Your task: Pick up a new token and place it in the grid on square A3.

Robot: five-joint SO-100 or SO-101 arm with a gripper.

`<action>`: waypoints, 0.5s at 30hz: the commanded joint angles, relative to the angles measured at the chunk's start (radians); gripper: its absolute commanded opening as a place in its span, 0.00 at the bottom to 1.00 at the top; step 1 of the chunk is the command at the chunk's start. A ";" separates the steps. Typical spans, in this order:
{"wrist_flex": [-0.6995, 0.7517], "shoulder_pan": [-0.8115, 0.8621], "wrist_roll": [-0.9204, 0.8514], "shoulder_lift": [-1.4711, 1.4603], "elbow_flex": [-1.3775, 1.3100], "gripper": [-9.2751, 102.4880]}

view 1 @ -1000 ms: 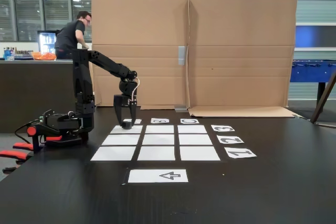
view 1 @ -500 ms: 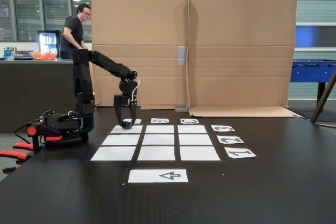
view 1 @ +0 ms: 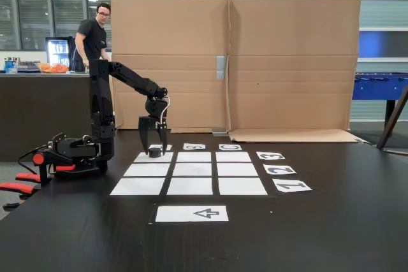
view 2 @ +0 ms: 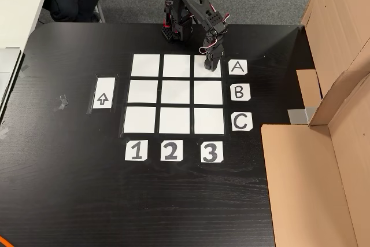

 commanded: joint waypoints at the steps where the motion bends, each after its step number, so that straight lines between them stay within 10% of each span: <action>1: 0.002 0.015 -0.002 0.014 -0.014 0.33; 15: 0.020 0.015 0.006 0.086 -0.014 0.36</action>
